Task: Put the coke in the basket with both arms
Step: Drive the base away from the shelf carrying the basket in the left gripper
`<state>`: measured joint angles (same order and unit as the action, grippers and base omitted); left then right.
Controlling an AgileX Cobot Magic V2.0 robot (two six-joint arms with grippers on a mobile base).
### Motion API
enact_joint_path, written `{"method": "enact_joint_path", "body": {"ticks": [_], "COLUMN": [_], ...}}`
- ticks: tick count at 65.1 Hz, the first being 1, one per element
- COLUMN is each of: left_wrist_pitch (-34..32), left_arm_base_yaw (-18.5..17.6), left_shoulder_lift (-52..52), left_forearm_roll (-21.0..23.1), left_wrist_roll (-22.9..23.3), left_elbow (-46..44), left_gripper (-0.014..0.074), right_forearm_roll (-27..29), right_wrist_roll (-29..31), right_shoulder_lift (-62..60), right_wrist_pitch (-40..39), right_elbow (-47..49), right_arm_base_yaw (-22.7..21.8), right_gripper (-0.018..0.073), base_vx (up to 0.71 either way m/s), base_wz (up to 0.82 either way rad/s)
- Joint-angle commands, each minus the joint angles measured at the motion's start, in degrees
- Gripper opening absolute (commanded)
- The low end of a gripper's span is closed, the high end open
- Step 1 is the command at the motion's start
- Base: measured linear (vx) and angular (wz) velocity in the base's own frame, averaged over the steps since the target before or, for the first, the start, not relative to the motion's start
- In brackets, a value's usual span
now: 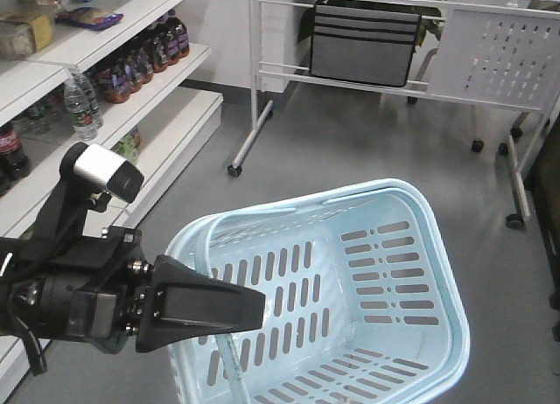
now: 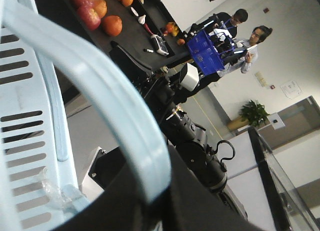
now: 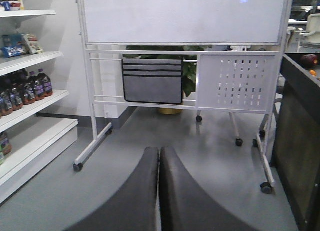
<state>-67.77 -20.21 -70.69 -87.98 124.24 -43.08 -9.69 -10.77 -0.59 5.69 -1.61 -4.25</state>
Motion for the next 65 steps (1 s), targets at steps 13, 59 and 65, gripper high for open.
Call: {"method": "enact_joint_path", "body": {"ticks": [13,59,65], "left_wrist_pitch": [-10.99,-10.99,-10.99], "left_arm_base_yaw": [-0.22,-0.22,-0.22], "left_shoulder_lift": [1.54,1.54,1.54], "left_forearm_roll": [5.79,5.79,5.79], "left_wrist_roll": [-0.27,-0.27,-0.27], "left_elbow": [-1.71,-1.71,-1.71], "left_gripper": [-0.0006,-0.0006,-0.0006], "right_forearm_roll": [-0.62,-0.62,-0.62], "right_wrist_roll": [0.44,0.44,0.44], "right_shoulder_lift": [-0.79,-0.79,-0.79], "right_wrist_pitch": [-4.26,-4.26,-4.26], "right_elbow": [-0.38,-0.38,-0.38], "right_arm_base_yaw": [-0.26,-0.26,-0.26], "right_gripper": [-0.0005,-0.0005,-0.0005], "base_vx": [0.12,0.18,0.24], "base_wz": [-0.41,-0.25,0.03]}}
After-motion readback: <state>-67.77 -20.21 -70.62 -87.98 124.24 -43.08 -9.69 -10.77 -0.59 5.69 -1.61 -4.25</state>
